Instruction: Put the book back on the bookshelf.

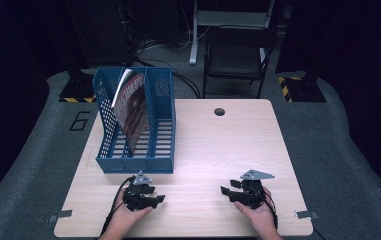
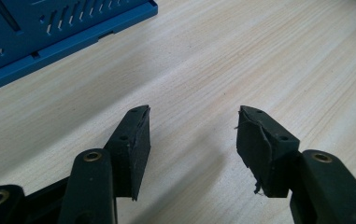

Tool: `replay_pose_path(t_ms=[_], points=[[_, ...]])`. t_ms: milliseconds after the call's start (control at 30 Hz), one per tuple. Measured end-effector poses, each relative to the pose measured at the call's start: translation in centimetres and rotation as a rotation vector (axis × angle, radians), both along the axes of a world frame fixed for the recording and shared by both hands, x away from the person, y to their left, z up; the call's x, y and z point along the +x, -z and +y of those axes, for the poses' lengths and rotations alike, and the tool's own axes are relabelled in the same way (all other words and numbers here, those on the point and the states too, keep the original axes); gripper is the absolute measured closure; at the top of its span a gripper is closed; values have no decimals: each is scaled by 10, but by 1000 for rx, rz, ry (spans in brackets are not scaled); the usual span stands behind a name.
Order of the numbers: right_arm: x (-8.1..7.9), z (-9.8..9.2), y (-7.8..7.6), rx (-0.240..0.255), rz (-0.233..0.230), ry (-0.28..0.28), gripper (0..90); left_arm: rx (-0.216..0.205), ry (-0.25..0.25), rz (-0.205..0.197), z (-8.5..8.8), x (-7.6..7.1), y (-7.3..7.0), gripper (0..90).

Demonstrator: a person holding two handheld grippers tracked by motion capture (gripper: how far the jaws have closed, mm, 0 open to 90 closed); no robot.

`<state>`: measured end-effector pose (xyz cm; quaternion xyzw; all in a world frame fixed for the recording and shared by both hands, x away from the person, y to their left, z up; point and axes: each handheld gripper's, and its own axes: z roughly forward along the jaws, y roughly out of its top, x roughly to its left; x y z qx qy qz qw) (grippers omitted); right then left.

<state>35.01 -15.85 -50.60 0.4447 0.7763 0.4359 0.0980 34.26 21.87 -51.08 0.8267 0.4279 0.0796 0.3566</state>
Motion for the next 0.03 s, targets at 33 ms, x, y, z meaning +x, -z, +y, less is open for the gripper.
replay_pose_path(t_ms=[33], points=[[0, 0, 1, -6, 2, 1, 465, 0, 0, -5, 1, 0, 0, 441]])
